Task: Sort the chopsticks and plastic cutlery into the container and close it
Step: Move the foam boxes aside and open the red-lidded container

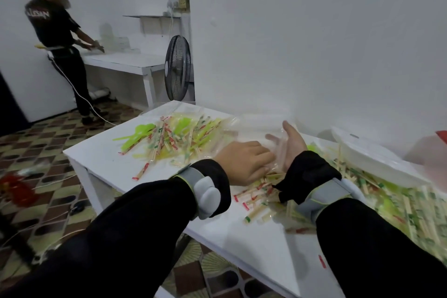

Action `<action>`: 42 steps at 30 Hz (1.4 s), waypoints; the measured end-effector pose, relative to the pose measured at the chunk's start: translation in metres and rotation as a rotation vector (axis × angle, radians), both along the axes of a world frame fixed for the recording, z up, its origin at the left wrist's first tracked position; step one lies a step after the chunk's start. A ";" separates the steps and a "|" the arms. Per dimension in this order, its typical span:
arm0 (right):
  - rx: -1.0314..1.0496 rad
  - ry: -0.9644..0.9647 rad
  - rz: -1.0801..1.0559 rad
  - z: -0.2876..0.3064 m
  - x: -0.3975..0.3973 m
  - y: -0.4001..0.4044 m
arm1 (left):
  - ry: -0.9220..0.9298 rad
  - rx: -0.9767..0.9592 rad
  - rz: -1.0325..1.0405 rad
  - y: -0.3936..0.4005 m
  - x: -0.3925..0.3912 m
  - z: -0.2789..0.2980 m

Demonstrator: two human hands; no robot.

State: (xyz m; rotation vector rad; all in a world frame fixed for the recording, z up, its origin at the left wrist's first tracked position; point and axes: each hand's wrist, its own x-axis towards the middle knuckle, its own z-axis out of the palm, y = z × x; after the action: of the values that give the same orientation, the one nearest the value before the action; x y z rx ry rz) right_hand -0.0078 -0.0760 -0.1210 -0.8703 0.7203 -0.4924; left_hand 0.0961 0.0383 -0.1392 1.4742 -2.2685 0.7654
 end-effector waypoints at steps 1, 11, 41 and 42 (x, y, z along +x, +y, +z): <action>-0.052 -0.015 -0.068 0.000 0.008 -0.004 | 0.014 0.021 -0.025 -0.003 0.008 0.002; -0.195 -0.007 -0.143 0.009 0.053 -0.034 | 0.499 0.054 0.705 -0.069 0.166 0.033; -0.078 -0.051 -0.214 0.014 -0.006 -0.035 | 0.761 -0.327 0.100 -0.086 0.110 0.058; -0.063 -0.051 -0.213 0.016 -0.013 -0.034 | 0.782 -0.331 0.057 -0.086 0.094 0.060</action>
State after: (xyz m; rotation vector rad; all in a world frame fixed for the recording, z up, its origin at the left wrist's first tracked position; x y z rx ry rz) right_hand -0.0210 -0.1100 -0.1055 -0.8405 0.7581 -0.7277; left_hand 0.1902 -0.0478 -0.0789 1.3588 -1.4465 0.4323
